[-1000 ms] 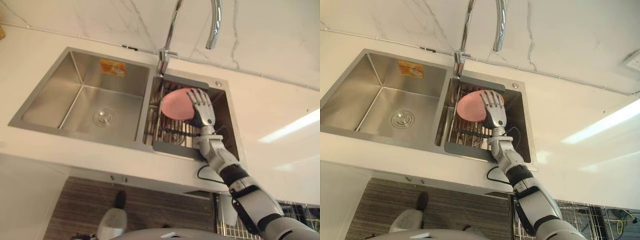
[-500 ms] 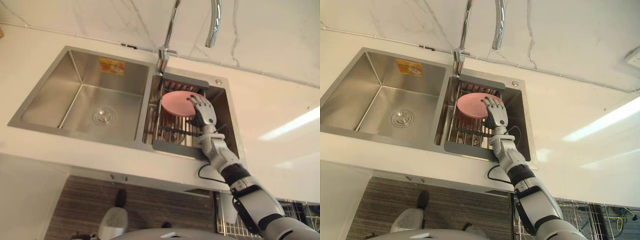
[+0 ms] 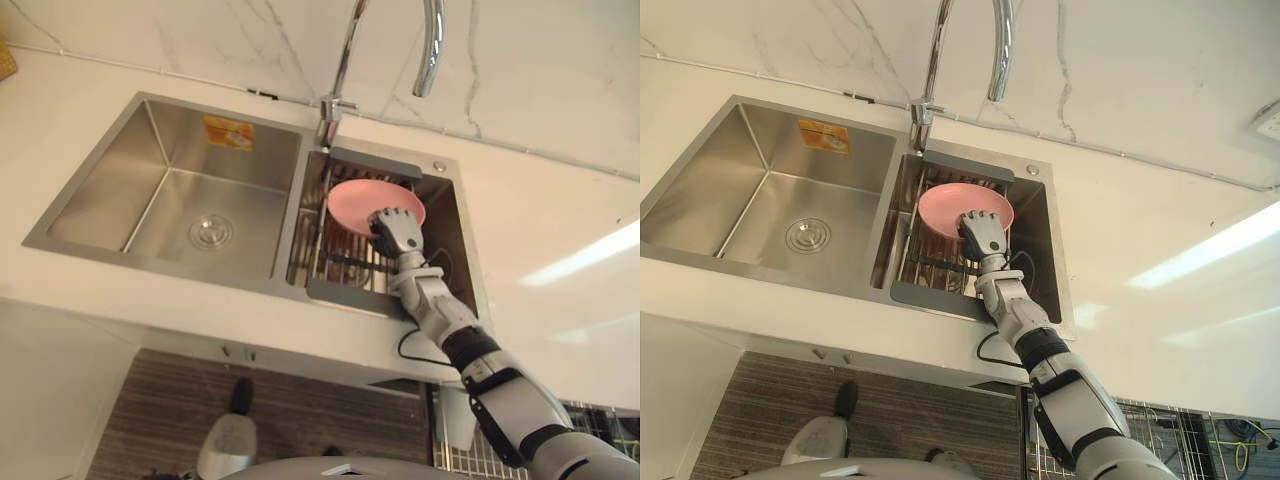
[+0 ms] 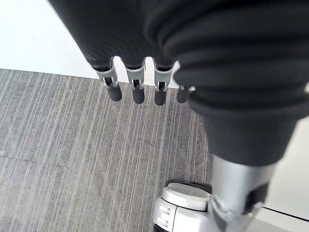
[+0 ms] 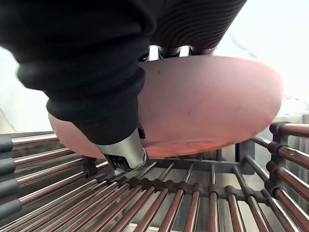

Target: Walk over to the sink, pick up the cup, carry it to the dishwasher, place the cup inside the dishwasher, then close the dishwasher door

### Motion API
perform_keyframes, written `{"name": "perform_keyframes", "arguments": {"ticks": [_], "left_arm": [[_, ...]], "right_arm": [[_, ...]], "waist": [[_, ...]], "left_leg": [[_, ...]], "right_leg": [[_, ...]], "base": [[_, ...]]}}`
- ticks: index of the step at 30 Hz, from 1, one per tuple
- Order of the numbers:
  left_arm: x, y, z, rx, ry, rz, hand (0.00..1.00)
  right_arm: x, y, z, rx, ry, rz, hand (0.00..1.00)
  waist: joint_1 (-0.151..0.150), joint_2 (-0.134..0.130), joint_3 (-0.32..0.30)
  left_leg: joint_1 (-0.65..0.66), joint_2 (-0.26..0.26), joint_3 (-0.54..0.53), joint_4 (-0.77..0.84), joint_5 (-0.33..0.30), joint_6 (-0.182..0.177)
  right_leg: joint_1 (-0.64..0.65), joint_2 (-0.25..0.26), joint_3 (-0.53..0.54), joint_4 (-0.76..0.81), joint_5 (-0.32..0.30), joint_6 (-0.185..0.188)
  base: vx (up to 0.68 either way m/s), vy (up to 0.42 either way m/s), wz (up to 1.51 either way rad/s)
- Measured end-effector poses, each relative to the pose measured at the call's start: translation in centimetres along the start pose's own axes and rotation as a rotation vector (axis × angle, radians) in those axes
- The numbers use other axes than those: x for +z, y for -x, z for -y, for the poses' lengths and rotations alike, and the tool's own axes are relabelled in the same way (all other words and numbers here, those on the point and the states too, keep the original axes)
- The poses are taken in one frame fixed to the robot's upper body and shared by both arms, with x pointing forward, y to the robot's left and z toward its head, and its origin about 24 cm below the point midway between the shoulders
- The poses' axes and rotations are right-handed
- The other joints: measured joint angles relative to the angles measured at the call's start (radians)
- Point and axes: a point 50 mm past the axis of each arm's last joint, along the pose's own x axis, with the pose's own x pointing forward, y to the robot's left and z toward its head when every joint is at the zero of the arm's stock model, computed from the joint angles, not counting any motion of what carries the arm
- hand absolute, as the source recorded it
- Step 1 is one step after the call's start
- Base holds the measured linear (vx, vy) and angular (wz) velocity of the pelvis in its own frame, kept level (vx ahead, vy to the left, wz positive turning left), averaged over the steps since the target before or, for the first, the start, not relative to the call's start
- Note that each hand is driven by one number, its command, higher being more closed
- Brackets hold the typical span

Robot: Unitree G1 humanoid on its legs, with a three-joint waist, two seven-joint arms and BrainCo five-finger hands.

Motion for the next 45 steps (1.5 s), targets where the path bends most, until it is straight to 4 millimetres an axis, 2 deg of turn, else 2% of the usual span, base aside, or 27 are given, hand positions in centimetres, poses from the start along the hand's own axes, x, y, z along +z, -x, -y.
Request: {"name": "perform_keyframes", "arguments": {"ticks": [8,12,16,19,23,24,26,29,31,32,36,39,45], "left_arm": [[0.5,0.1,-0.1,0.007,-0.012,0.029,0.0],[0.5,0.1,-0.2,0.008,-0.01,0.034,0.0],[0.3,0.1,-0.2,0.009,-0.01,0.028,0.0],[0.0,0.1,-0.2,-0.002,-0.011,0.023,0.0],[-0.2,0.1,-0.1,0.002,-0.026,0.021,0.0],[-0.1,0.2,-0.1,0.027,-0.07,0.031,0.0],[0.0,0.4,-0.7,0.175,-0.284,0.09,0.0],[-0.1,0.4,-1.1,0.221,-0.396,0.078,0.0],[-0.4,0.3,-1.5,0.221,-0.499,0.054,0.0],[-0.4,0.3,-1.6,0.218,-0.518,0.049,0.0],[-1.1,0.3,-0.9,0.139,-0.557,0.006,0.0],[-1.8,0.2,-0.7,0.119,-0.535,-0.024,0.0],[-2.4,0.4,0.0,0.092,-0.466,-0.056,0.0]], "right_arm": [[-0.1,-0.1,0.5,-0.038,0.086,0.059,1.0],[-0.9,-0.3,1.1,-0.04,0.16,0.089,1.0],[-1.2,-1.0,2.3,-0.061,0.207,0.127,1.0],[-0.5,-1.6,3.7,-0.119,0.208,0.174,1.0],[0.3,-1.9,5.2,-0.186,0.184,0.217,1.0],[0.3,-1.8,5.5,-0.202,0.176,0.214,1.0],[0.2,-1.1,6.4,-0.252,0.149,0.199,1.0],[-0.2,-0.1,7.1,-0.264,0.151,0.211,1.0],[-1.3,0.6,7.8,-0.265,0.158,0.192,1.0],[-1.7,0.8,8.0,-0.268,0.152,0.178,1.0],[-3.3,2.6,10.2,-0.317,0.105,0.116,1.0],[-3.7,3.5,10.6,-0.316,0.092,0.098,1.0],[-6.0,7.4,10.2,-0.27,0.103,-0.01,1.0]], "waist": [[0.01,-0.001,-0.001],[0.011,-0.001,-0.001],[0.01,-0.002,-0.001],[0.008,-0.003,-0.003],[-0.015,-0.003,-0.004],[-0.018,-0.003,-0.007],[-0.038,-0.003,-0.033],[-0.06,0.008,-0.065],[-0.088,0.018,-0.078],[-0.091,0.019,-0.078],[-0.139,0.036,-0.101],[-0.153,0.037,-0.11],[-0.189,0.031,-0.141]], "left_leg": [[-0.007,-0.007,0.0,0.0,0.008,-0.004],[-0.014,-0.013,0.0,0.0,0.017,-0.006],[-0.014,-0.013,0.006,0.0,0.021,-0.007],[-0.013,-0.008,0.031,0.0,0.02,-0.008],[0.003,0.0,0.069,0.001,0.023,-0.001],[0.005,0.001,0.077,0.001,0.022,-0.001],[0.004,0.004,0.11,0.001,0.016,-0.001],[0.006,0.007,0.155,0.001,0.007,0.005],[0.028,0.011,0.197,0.001,-0.002,0.007],[0.036,0.012,0.209,0.001,-0.005,0.006],[0.076,0.025,0.296,0.001,-0.023,0.002],[0.099,0.035,0.331,0.001,-0.036,-0.01],[0.114,0.048,0.409,0.001,-0.047,-0.017]], "right_leg": [[0.002,0.002,0.001,-0.026,-0.003,-0.002],[0.0,-0.001,0.001,-0.033,-0.01,0.002],[-0.006,-0.002,0.007,-0.035,-0.013,0.005],[-0.019,-0.002,0.031,-0.035,-0.012,0.008],[-0.021,-0.007,0.063,-0.035,-0.006,0.016],[-0.023,-0.008,0.069,-0.035,-0.005,0.017],[-0.043,-0.01,0.098,-0.037,0.003,0.021],[-0.067,-0.013,0.146,-0.041,0.015,0.022],[-0.076,-0.016,0.197,-0.041,0.025,0.023],[-0.076,-0.016,0.206,-0.041,0.026,0.024],[-0.092,-0.006,0.3,-0.043,0.039,0.02],[-0.095,0.001,0.337,-0.047,0.04,0.015],[-0.129,0.013,0.412,-0.053,0.054,-0.003]], "base": [[-0.03,-0.017,-0.01],[0.0,0.0,0.0],[-0.02,-0.011,-0.03],[-0.01,-0.009,-0.17],[0.0,-0.012,-0.22],[0.0,-0.003,-0.32],[0.0,0.002,-0.41],[0.01,0.012,-0.55],[0.0,0.015,-0.59],[-0.02,0.01,-0.64],[-0.04,0.011,-0.62],[-0.03,0.002,-0.45],[-0.03,0.005,-0.41]]}}
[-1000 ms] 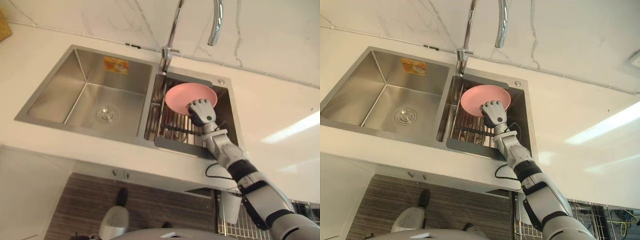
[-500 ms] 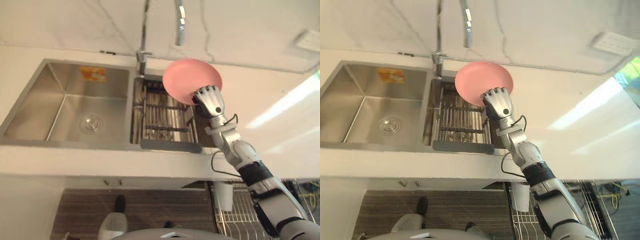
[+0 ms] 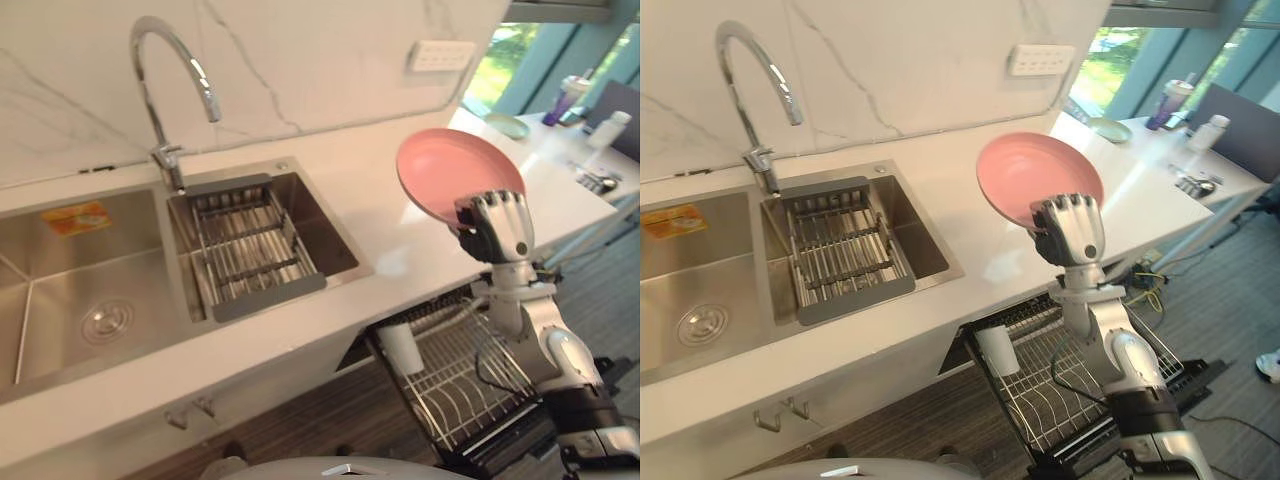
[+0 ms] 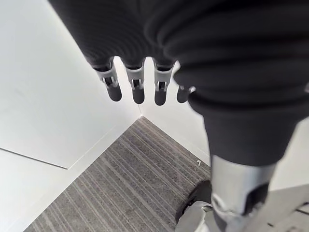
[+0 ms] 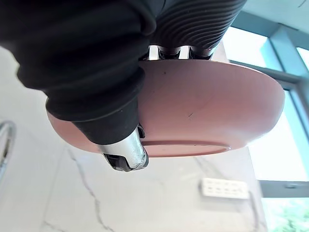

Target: Walk over to the sink, pick up the cup, carry it to the dishwasher, place the cup inside the dishwasher, then close the dishwasher door

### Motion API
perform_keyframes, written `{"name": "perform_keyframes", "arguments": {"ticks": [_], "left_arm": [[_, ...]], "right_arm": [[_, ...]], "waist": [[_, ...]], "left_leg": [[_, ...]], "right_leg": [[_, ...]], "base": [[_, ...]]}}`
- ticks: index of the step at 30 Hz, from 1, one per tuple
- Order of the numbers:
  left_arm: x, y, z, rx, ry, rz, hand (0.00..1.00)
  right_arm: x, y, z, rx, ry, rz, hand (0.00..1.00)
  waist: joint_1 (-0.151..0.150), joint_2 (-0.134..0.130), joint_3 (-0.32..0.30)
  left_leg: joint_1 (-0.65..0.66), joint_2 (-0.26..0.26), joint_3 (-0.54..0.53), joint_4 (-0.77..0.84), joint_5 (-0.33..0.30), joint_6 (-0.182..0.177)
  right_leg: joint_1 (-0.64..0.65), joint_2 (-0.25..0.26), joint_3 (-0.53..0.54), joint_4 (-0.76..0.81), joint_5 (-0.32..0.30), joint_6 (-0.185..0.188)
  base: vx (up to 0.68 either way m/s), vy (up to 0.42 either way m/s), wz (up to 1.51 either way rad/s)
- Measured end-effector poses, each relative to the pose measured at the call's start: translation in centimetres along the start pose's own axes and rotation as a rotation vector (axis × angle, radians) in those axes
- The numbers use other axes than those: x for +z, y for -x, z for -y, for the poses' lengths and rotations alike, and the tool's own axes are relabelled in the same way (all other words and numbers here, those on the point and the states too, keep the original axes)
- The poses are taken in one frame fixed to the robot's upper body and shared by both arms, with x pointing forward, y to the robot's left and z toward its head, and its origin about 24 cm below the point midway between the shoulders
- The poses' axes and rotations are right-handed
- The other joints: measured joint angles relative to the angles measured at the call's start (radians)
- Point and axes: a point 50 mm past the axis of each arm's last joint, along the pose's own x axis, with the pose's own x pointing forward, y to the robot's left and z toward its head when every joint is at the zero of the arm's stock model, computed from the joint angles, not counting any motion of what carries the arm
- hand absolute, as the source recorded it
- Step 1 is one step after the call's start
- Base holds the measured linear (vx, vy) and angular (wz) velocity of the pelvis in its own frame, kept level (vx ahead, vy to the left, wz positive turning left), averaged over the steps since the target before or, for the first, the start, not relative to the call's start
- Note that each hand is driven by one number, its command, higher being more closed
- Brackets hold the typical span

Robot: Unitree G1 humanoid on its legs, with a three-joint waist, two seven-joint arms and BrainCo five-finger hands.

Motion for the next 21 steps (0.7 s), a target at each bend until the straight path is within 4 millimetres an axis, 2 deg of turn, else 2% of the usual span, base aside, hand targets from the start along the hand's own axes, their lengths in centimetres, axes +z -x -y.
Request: {"name": "perform_keyframes", "arguments": {"ticks": [5,10,14,17,21], "left_arm": [[-1.0,-0.1,0.3,-0.02,0.036,-0.046,0.0],[-1.0,0.0,0.6,-0.05,0.11,-0.059,0.0],[-1.4,0.0,0.8,-0.06,0.121,-0.084,0.0],[-1.3,0.0,0.5,-0.03,0.048,-0.061,0.0],[-1.2,0.0,0.6,-0.043,-0.008,-0.06,0.0]], "right_arm": [[-2.2,2.2,1.1,-0.017,0.038,-0.099,1.0],[-3.3,4.2,1.1,-0.012,0.02,-0.202,1.0],[-3.2,5.6,0.3,0.016,-0.005,-0.261,1.0],[-4.4,7.3,-1.0,0.077,0.01,-0.346,1.0],[-5.5,10.3,-2.7,0.07,0.001,-0.544,1.0]], "waist": [[-0.025,0.002,-0.023],[-0.043,0.004,-0.029],[-0.043,0.004,-0.029],[-0.038,0.006,-0.029],[-0.033,0.025,-0.018]], "left_leg": [[0.022,0.008,0.07,0.006,-0.023,-0.01],[0.049,0.01,0.101,0.006,-0.045,-0.021],[0.063,0.011,0.111,0.006,-0.06,-0.025],[0.062,0.011,0.111,0.006,-0.066,-0.028],[0.046,0.004,0.079,0.006,-0.07,-0.021]], "right_leg": [[-0.032,0.008,0.049,-0.005,0.016,-0.023],[-0.035,0.009,0.058,-0.01,0.022,-0.028],[-0.036,0.011,0.057,-0.01,0.025,-0.025],[-0.038,0.011,0.056,-0.016,0.027,-0.021],[-0.041,0.004,0.028,-0.019,0.022,-0.014]], "base": [[0.0,0.008,-0.52],[0.02,0.004,-0.37],[0.04,-0.002,-0.22],[0.04,-0.007,-0.04],[0.04,-0.01,0.09]]}}
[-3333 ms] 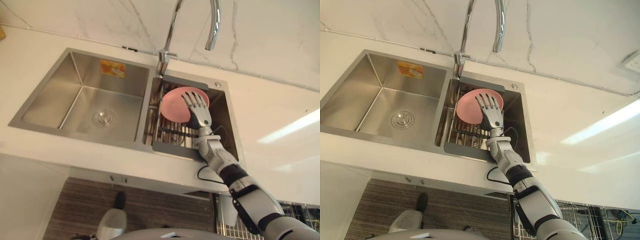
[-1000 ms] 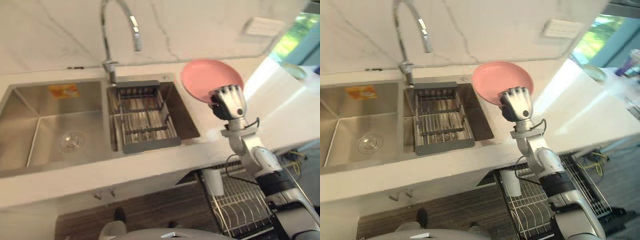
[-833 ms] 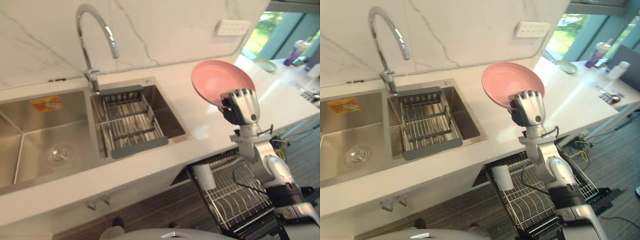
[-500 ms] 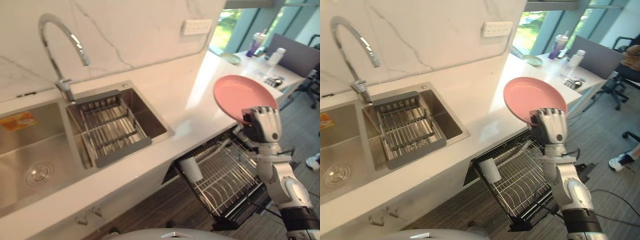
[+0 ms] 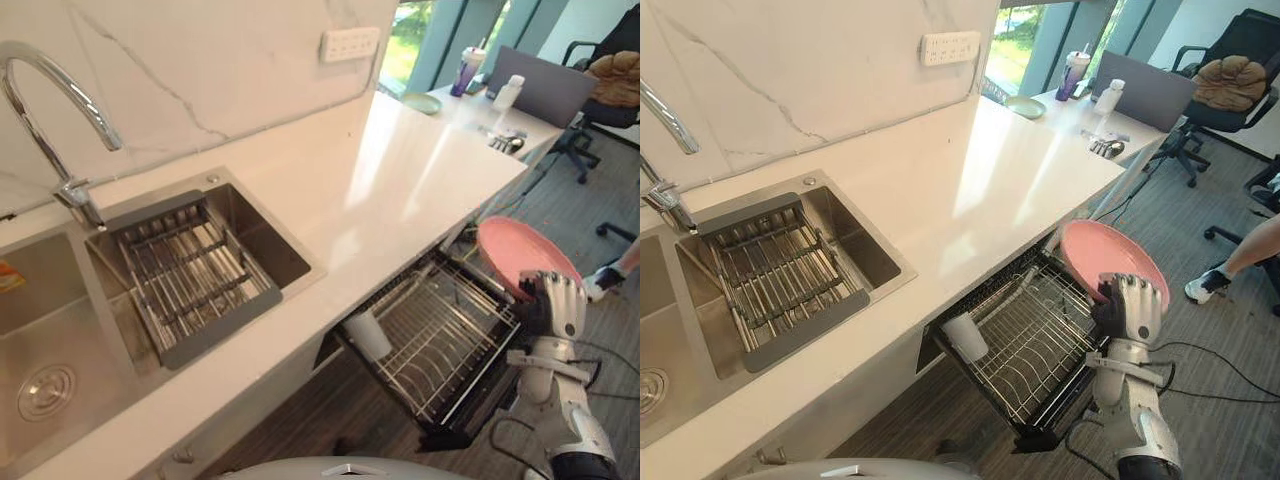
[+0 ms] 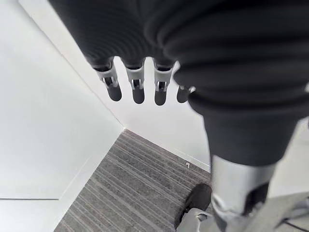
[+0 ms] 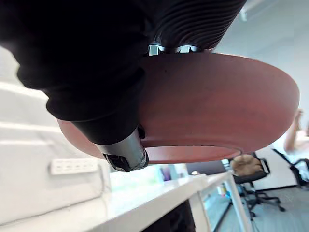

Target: Walk over to the sink, pick up the cup, carry it to the dishwasher, place the cup inside the dishwasher, then close the dishwasher door

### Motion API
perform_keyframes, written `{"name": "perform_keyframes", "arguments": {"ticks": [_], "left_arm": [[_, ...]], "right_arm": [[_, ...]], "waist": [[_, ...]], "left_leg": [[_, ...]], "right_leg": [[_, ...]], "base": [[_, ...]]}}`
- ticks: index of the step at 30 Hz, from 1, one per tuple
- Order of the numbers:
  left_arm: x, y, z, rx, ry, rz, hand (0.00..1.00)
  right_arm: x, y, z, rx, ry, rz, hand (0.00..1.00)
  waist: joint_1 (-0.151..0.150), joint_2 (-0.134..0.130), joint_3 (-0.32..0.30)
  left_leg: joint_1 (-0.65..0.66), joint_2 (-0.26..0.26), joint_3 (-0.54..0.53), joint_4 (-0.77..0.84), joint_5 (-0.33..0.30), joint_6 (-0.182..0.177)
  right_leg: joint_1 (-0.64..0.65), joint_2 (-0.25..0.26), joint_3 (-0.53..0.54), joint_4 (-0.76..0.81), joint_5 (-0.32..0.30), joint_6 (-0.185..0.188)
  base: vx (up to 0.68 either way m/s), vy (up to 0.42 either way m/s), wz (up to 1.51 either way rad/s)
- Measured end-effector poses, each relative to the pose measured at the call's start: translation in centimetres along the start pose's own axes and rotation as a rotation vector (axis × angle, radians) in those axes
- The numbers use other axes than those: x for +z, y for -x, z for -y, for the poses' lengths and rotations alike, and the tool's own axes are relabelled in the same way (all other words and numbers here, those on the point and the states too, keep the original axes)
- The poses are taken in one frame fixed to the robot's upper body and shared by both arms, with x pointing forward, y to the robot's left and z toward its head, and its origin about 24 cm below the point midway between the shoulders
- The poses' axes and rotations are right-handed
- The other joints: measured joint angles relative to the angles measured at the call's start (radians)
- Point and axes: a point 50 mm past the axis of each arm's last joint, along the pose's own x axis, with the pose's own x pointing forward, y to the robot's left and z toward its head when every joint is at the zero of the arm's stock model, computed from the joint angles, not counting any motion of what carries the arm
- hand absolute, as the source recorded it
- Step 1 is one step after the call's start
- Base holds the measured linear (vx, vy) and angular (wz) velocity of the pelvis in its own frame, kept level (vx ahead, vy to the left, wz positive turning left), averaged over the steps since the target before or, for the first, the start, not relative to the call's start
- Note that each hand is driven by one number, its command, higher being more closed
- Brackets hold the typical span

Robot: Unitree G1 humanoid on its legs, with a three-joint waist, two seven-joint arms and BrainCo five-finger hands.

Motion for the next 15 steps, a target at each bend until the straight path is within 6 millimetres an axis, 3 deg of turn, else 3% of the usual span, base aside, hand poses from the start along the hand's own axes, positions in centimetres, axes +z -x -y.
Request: {"name": "perform_keyframes", "arguments": {"ticks": [10,15], "left_arm": [[-0.7,0.1,0.9,-0.158,0.002,-0.063,0.0],[-0.2,0.1,1.0,-0.211,0.022,-0.064,0.0]], "right_arm": [[-2.6,3.1,-3.3,0.093,0.02,-0.283,1.0],[-3.0,2.8,-4.1,0.073,-0.022,-0.394,1.0]], "waist": [[0.032,0.04,0.032],[0.047,0.065,0.076]], "left_leg": [[-0.062,-0.009,-0.1,0.0,0.012,0.015],[-0.11,-0.019,-0.126,0.0,0.026,0.026]], "right_leg": [[-0.012,-0.015,-0.115,0.015,-0.005,0.028],[-0.046,-0.026,-0.133,0.02,-0.002,0.031]], "base": [[0.02,-0.019,0.24],[-0.03,-0.001,0.16]]}}
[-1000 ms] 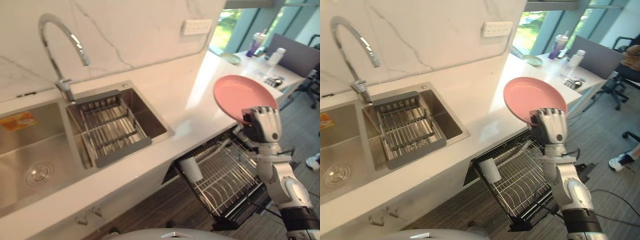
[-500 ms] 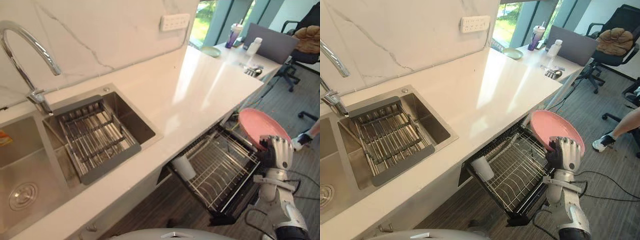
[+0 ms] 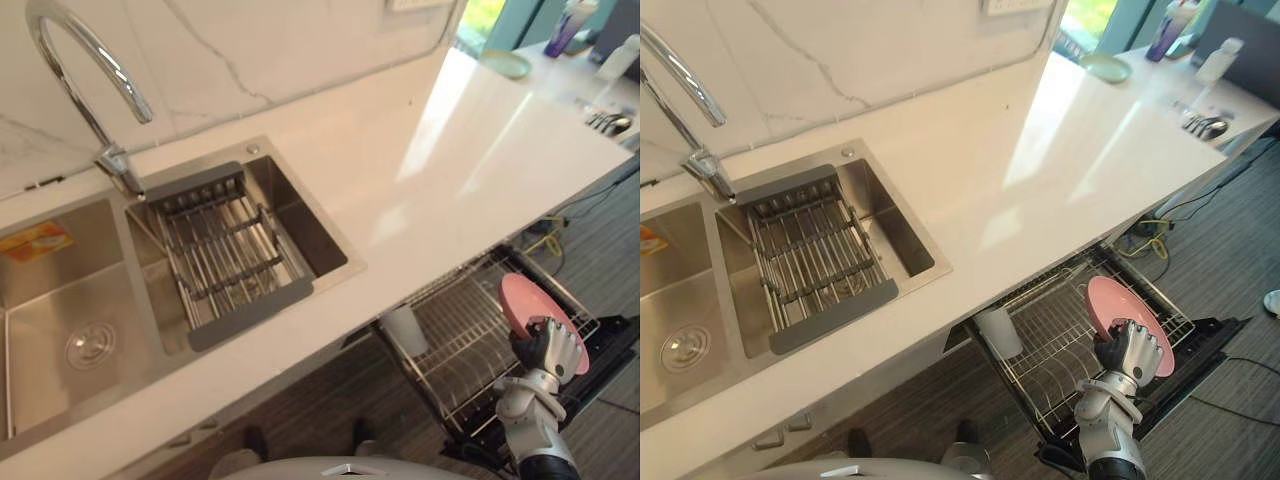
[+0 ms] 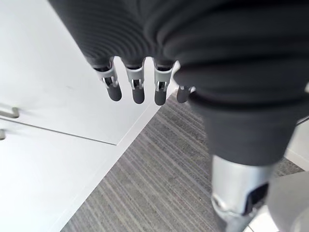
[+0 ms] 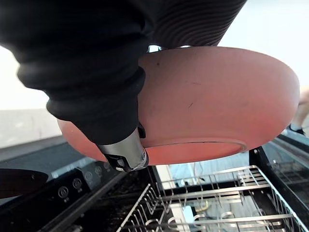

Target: Walk over to the sink, pick up the cup, carry it to the dishwasher, place the cup inside the dishwasher, then close the dishwasher door

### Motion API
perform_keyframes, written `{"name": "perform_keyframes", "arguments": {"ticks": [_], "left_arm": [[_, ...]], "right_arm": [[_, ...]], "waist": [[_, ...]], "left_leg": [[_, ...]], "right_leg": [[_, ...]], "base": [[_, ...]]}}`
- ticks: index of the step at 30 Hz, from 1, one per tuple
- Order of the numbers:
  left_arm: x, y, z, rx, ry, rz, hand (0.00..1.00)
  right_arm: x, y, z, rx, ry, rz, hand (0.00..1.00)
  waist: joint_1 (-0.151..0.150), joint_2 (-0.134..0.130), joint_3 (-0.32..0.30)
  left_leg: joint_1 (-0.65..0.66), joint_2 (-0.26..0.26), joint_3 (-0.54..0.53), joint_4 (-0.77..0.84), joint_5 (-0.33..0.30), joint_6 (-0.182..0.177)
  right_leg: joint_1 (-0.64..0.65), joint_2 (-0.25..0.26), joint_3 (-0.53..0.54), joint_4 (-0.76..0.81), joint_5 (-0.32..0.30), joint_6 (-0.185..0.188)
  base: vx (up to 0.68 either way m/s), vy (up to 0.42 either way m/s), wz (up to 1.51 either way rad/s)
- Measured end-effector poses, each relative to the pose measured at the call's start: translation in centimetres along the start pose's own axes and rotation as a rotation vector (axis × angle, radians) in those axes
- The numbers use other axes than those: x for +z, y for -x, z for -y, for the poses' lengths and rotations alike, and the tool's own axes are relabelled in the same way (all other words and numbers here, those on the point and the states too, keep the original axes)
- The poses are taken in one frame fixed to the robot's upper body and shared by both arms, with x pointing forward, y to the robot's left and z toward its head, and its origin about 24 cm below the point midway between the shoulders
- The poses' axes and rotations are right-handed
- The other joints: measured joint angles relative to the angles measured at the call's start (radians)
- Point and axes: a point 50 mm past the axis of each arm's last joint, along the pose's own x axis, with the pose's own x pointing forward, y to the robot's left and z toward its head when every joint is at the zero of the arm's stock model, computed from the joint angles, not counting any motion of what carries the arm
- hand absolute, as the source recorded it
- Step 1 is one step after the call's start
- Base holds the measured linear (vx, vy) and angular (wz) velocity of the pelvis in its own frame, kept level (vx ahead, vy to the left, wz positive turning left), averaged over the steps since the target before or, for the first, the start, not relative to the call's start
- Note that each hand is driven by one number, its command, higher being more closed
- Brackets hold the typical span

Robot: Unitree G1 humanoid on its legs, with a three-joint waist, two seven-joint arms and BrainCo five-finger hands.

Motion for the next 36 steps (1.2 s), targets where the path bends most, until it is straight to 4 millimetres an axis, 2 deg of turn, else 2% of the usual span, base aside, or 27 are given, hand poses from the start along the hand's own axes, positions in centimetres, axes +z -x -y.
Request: {"name": "perform_keyframes", "arguments": {"ticks": [5,7,11,14,17,21,22,26,30,36], "left_arm": [[1.9,0.2,-0.5,-0.021,0.002,0.042,0.0],[3.2,0.4,-0.8,-0.022,0.02,0.069,0.0],[4.6,0.7,-1.2,-0.01,0.059,0.096,0.0],[5.9,1.0,-1.4,0.017,0.105,0.137,0.0],[6.9,1.3,-0.9,0.052,0.147,0.19,0.0],[8.1,1.8,-0.9,0.104,0.193,0.275,0.0],[8.6,2.0,-0.9,0.116,0.199,0.303,0.0],[8.7,2.1,-1.0,0.122,0.202,0.32,0.0],[8.7,2.1,-1.0,0.122,0.203,0.323,0.0],[8.7,2.1,-1.2,0.125,0.212,0.32,0.0]], "right_arm": [[1.6,-0.5,-1.9,0.045,-0.084,-0.053,1.0],[2.1,-0.9,-2.6,0.064,-0.12,-0.091,1.0],[3.8,-2.2,-2.4,0.041,-0.193,-0.101,1.0],[5.2,-4.1,-1.9,0.053,-0.237,-0.101,1.0],[5.1,-5.3,-1.5,0.076,-0.274,-0.153,1.0],[4.6,-5.7,-1.5,0.079,-0.283,-0.216,1.0],[4.2,-5.7,-1.4,0.076,-0.268,-0.242,0.0],[3.3,-6.0,-1.0,0.055,-0.249,-0.308,0.0],[1.6,-6.3,0.2,-0.018,-0.239,-0.375,0.0],[-1.7,-5.2,1.3,-0.099,-0.24,-0.485,0.0]], "waist": [[0.011,0.013,0.062],[0.025,0.03,0.084],[0.022,0.068,0.128],[0.025,0.095,0.163],[0.03,0.122,0.197],[0.032,0.149,0.213],[0.031,0.158,0.217],[0.026,0.159,0.218],[0.022,0.159,0.217],[0.021,0.151,0.215]], "left_leg": [[-0.035,0.0,-0.011,0.0,0.014,0.004],[-0.06,-0.001,-0.013,0.0,0.022,0.007],[-0.09,-0.003,-0.025,0.0,0.032,0.01],[-0.122,-0.002,-0.024,0.0,0.043,0.01],[-0.128,-0.002,-0.025,0.0,0.049,0.005],[-0.157,0.0,-0.037,0.0,0.065,-0.011],[-0.158,-0.002,-0.038,0.0,0.07,-0.017],[-0.158,-0.006,-0.037,0.0,0.085,-0.041],[-0.168,0.001,-0.036,0.0,0.095,-0.047],[-0.146,0.022,-0.033,0.0,0.095,-0.046]], "right_leg": [[-0.027,0.0,-0.008,0.001,0.007,0.0],[-0.048,-0.001,-0.011,0.004,0.012,-0.001],[-0.077,-0.005,-0.022,0.019,0.012,0.0],[-0.117,-0.007,-0.019,0.038,0.012,0.0],[-0.135,-0.012,-0.02,0.067,-0.003,0.001],[-0.184,-0.025,-0.03,0.128,-0.033,0.001],[-0.188,-0.03,-0.031,0.145,-0.043,0.002],[-0.2,-0.042,-0.036,0.178,-0.063,0.001],[-0.209,-0.041,-0.044,0.19,-0.068,-0.003],[-0.186,-0.026,-0.055,0.2,-0.073,-0.012]], "base": [[-0.03,-0.014,0.07],[-0.03,-0.011,0.04],[-0.04,-0.002,0.09],[-0.04,-0.002,0.0],[-0.03,0.003,0.04],[-0.01,-0.008,0.11],[0.01,-0.01,0.08],[0.01,-0.005,0.07],[0.0,-0.01,0.06],[0.0,-0.001,0.02]]}}
